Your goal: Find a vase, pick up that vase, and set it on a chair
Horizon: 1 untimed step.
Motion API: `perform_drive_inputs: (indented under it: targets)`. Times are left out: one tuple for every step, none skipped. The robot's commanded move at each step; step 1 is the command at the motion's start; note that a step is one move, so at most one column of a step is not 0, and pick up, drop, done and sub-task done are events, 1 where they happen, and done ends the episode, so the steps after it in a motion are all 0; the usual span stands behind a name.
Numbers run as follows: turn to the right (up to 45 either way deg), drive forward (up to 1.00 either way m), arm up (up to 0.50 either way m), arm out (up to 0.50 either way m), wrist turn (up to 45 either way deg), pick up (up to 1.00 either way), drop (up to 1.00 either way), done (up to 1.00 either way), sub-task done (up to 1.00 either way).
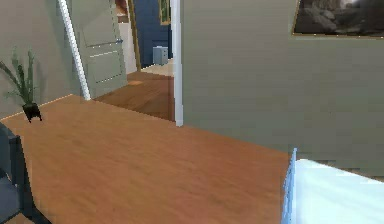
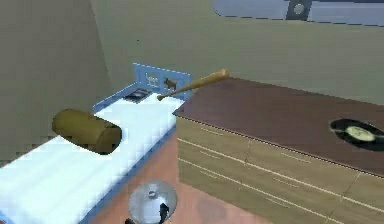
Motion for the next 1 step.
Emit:
perform_drive_inputs:
  targets:
    - [6.0,0.00,0.00,0.00,0.0,0.00,0.00,0.00,0.00]
